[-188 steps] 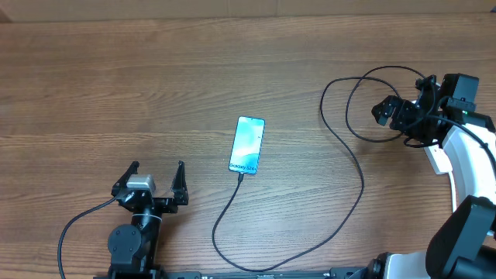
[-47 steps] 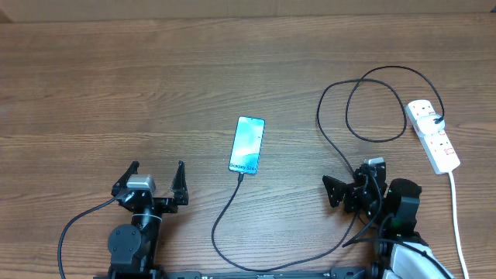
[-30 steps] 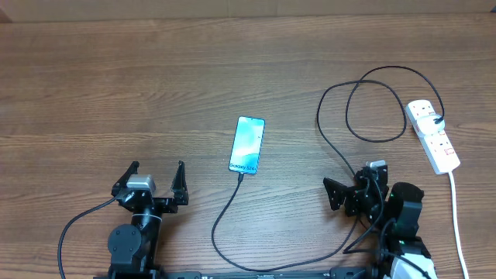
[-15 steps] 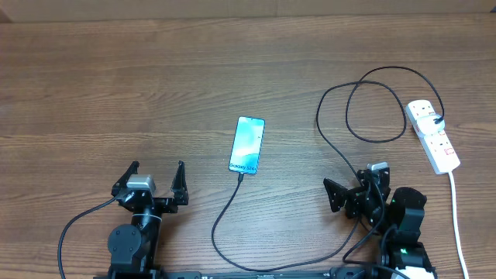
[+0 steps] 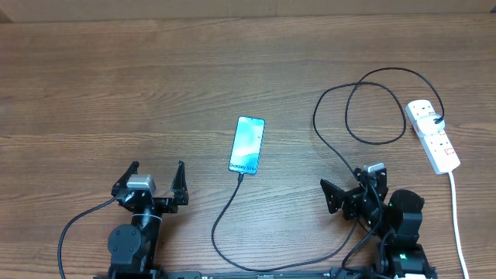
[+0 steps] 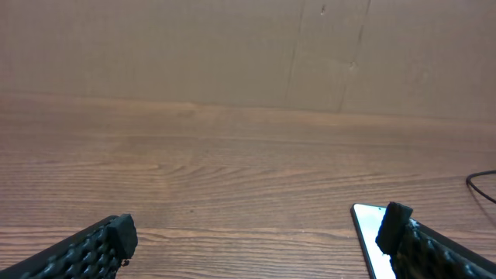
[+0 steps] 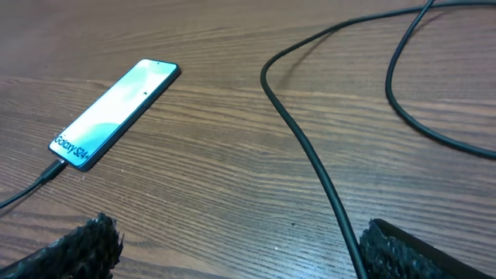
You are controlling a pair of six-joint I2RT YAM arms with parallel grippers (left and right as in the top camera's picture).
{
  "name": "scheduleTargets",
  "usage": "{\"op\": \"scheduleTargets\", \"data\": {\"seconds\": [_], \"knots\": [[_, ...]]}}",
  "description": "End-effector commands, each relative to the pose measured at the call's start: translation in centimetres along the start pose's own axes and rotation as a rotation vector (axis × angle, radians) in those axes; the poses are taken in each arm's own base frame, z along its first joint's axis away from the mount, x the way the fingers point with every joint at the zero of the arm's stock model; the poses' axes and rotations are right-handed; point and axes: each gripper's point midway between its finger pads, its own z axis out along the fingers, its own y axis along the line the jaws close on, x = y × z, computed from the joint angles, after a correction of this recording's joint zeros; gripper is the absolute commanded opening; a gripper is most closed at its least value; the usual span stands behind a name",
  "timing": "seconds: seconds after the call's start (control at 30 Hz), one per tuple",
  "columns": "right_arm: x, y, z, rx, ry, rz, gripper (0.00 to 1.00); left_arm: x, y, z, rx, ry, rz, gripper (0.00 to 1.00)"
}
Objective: Plug charger to phone and switch on socket
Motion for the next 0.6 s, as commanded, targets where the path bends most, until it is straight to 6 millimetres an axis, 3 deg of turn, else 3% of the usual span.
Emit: {"op": "scheduleTargets", "data": {"seconds": [0.0, 0.57], "knots": [[0.0, 0.1, -0.1, 0.001, -0.011, -0.009, 1.0, -0.1, 0.2, 0.0, -0.011, -0.007, 0.019, 1.0], [-2.9, 1.5, -1.0, -0.034, -0.14, -0.088, 1.0, -0.1, 0.2, 0.0, -0.011, -0.007, 0.019, 1.0]]}}
